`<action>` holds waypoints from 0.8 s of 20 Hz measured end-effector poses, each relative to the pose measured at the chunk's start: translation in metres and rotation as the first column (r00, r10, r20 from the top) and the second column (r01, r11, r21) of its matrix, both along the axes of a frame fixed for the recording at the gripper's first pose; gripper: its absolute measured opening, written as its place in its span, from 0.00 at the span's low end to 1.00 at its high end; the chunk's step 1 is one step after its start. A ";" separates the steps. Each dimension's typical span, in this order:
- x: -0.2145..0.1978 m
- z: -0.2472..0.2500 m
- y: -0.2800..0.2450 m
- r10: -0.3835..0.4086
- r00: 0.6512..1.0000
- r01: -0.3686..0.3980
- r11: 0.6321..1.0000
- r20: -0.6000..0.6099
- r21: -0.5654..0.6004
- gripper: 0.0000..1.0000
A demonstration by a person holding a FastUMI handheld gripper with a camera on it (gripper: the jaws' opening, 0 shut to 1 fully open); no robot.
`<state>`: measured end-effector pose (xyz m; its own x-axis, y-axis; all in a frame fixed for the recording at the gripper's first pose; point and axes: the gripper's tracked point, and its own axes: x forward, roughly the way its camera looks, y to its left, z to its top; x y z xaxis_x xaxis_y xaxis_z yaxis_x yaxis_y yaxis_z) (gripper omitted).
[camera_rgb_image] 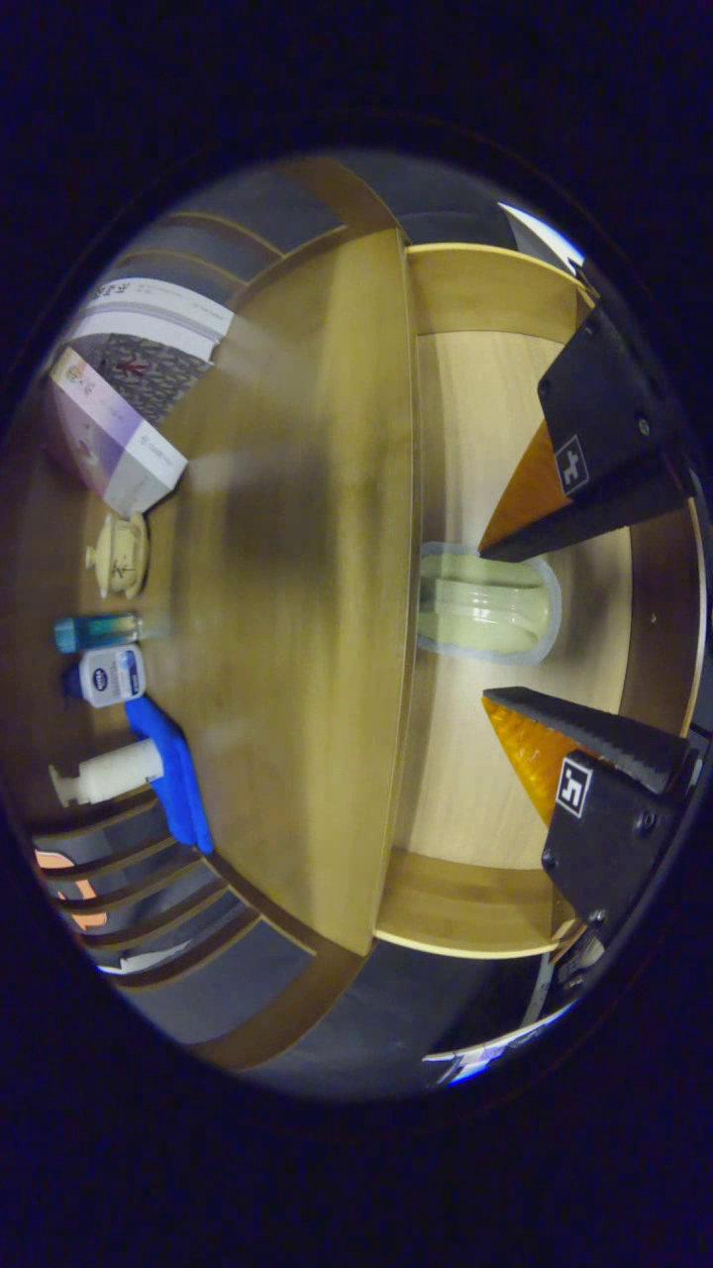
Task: Pull open the drawer, take out the items inside it, and place them on the countertop above the cabinet.
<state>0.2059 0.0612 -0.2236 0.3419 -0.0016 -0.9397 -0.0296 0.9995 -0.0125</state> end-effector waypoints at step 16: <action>-0.005 -0.020 -0.006 -0.057 0.996 0.061 0.996 -0.063 0.062 0.24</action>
<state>0.2007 0.0552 -0.2440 0.2845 0.0402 -0.9578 0.0309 0.9982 0.0510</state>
